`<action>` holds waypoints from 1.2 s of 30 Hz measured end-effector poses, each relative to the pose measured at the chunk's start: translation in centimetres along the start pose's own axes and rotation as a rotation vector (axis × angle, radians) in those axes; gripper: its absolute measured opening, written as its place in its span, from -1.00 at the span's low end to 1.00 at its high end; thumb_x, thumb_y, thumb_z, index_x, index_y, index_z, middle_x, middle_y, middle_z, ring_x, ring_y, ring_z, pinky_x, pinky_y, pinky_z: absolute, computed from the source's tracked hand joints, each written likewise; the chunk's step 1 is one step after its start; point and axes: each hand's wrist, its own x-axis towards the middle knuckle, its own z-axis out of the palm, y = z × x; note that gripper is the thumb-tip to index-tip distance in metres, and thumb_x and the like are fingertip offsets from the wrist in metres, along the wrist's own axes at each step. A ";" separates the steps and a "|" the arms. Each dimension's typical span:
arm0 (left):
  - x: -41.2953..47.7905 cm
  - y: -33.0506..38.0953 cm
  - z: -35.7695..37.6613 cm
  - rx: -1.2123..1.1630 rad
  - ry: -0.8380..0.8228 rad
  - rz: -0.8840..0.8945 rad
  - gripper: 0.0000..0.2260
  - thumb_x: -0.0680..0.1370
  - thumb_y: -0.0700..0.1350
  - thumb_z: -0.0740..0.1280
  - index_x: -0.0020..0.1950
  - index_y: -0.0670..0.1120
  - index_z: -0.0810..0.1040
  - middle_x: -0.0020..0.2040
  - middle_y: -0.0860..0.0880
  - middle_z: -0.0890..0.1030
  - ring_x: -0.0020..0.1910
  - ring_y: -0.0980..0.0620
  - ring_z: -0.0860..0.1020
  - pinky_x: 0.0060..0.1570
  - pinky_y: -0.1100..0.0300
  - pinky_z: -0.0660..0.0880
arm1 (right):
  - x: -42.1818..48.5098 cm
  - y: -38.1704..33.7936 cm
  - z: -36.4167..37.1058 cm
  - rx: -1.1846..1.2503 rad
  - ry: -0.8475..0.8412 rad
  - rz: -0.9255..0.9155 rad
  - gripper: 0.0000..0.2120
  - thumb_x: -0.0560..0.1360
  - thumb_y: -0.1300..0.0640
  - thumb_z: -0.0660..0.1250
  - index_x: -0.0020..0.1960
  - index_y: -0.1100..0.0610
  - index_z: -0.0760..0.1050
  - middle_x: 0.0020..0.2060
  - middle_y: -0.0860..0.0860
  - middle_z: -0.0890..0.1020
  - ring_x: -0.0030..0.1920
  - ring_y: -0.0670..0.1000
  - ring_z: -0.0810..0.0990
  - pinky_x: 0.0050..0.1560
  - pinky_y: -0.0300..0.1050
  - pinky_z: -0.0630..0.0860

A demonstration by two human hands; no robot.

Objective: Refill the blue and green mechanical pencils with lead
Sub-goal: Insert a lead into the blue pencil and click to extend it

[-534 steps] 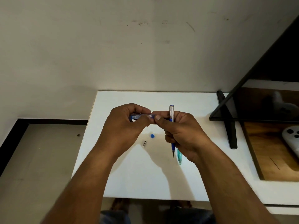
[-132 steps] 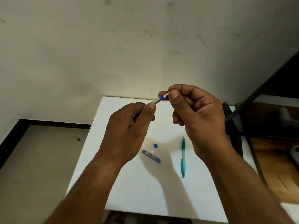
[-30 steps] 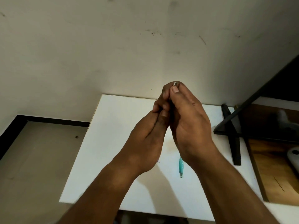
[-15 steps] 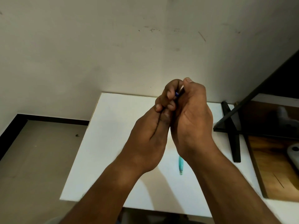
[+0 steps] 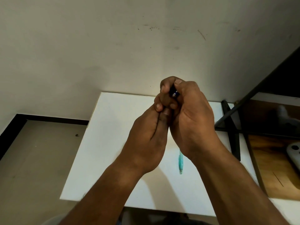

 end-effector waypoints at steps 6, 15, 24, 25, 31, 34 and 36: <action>0.2 0.3 -0.3 -0.028 -0.018 -0.024 -0.75 0.73 0.29 0.07 0.18 0.48 0.54 0.02 0.15 0.70 0.00 0.09 0.66 -0.02 0.34 0.56 | -0.1 -0.1 -0.3 0.020 -0.064 0.014 -0.64 0.65 -0.05 0.16 -0.15 0.00 0.66 -0.36 0.00 0.55 -0.15 0.07 0.62 0.06 0.12 0.50; 0.9 0.7 -1.2 0.024 -0.125 -0.154 -0.38 0.57 0.48 -0.05 -0.05 0.15 0.68 -0.12 0.12 0.72 -0.09 0.17 0.65 -0.12 0.27 0.50 | -0.4 0.2 -0.5 -0.215 0.189 0.062 -0.35 0.74 -0.34 0.04 -0.32 0.04 0.49 -0.25 0.02 0.75 -0.18 0.16 0.76 -0.30 0.02 0.59; 3.1 0.1 -4.7 -0.078 0.306 -0.386 -0.09 0.45 0.58 -0.21 -0.08 0.04 0.79 -0.17 0.06 0.73 -0.23 0.01 0.62 -0.08 0.06 0.34 | 0.1 -1.7 -3.1 0.518 0.342 0.179 -0.38 0.63 -0.44 0.17 -0.35 -0.01 0.18 -0.41 -0.05 0.18 -0.43 -0.05 0.10 -0.43 -0.14 0.05; 3.1 0.1 -4.5 -0.072 0.297 -0.381 -0.09 0.43 0.59 -0.20 -0.09 0.03 0.78 -0.19 0.06 0.71 -0.25 0.01 0.62 -0.09 0.06 0.34 | 0.0 -1.6 -3.2 0.550 0.347 0.181 -0.39 0.62 -0.42 0.18 -0.35 0.00 0.17 -0.42 -0.05 0.17 -0.43 -0.04 0.10 -0.43 -0.14 0.05; 2.8 0.3 -3.5 -0.060 0.251 -0.360 -0.07 0.30 0.63 -0.18 -0.13 0.02 0.77 -0.24 0.06 0.62 -0.30 -0.02 0.59 -0.01 0.07 0.40 | -0.1 -1.4 -3.5 0.723 0.320 0.196 -0.47 0.59 -0.34 0.19 -0.35 -0.01 0.16 -0.44 -0.07 0.16 -0.46 -0.04 0.11 -0.40 -0.15 0.03; 2.8 0.2 -3.4 -0.063 0.245 -0.361 -0.08 0.30 0.63 -0.17 -0.14 0.02 0.77 -0.26 0.06 0.60 -0.31 -0.01 0.58 -0.01 0.07 0.42 | -0.1 -1.5 -3.4 0.740 0.310 0.192 -0.48 0.58 -0.33 0.19 -0.35 -0.01 0.14 -0.44 -0.07 0.14 -0.47 -0.04 0.09 -0.43 -0.17 0.04; 2.8 0.1 -3.4 -0.064 0.241 -0.356 -0.09 0.31 0.63 -0.15 -0.16 0.02 0.76 -0.28 0.05 0.59 -0.31 -0.02 0.58 0.03 0.05 0.47 | -0.1 -1.6 -3.3 0.744 0.307 0.185 -0.48 0.58 -0.33 0.19 -0.35 -0.02 0.14 -0.44 -0.07 0.13 -0.47 -0.04 0.08 -0.45 -0.17 0.05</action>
